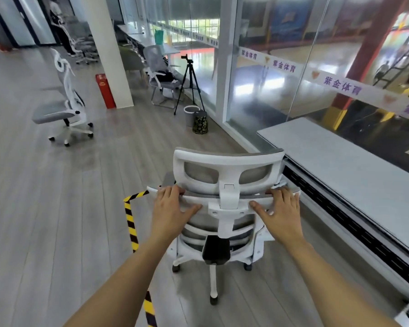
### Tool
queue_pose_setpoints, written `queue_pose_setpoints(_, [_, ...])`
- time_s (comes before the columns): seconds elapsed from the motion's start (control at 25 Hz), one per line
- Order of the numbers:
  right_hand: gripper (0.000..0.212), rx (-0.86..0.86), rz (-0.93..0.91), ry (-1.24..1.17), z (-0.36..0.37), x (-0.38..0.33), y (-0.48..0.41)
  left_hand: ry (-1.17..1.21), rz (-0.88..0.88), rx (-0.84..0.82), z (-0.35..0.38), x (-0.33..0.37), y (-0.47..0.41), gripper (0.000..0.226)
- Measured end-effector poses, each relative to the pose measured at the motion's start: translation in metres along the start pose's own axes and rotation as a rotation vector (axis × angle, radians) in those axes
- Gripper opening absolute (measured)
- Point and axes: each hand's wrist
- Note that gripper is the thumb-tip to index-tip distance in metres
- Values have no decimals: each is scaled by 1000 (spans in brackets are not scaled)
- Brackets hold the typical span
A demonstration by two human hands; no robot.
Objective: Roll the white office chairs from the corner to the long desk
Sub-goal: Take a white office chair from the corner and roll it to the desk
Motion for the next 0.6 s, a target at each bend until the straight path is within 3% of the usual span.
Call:
queue_pose_setpoints(0.24, [57,-43,-9,-47,50,13,-121,-119,11,19,40,-20,-114,58])
queue_pose_setpoints(0.6, [63,-112,-113,-136,98,47,-278,-236,-105,64,94,-11,-223,58])
Point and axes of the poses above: each hand's wrist, its own y-axis away from the middle knuckle, its own z-axis out of the palm, x = y × z, and after that the axes turned 1 degree about -z, right-handed
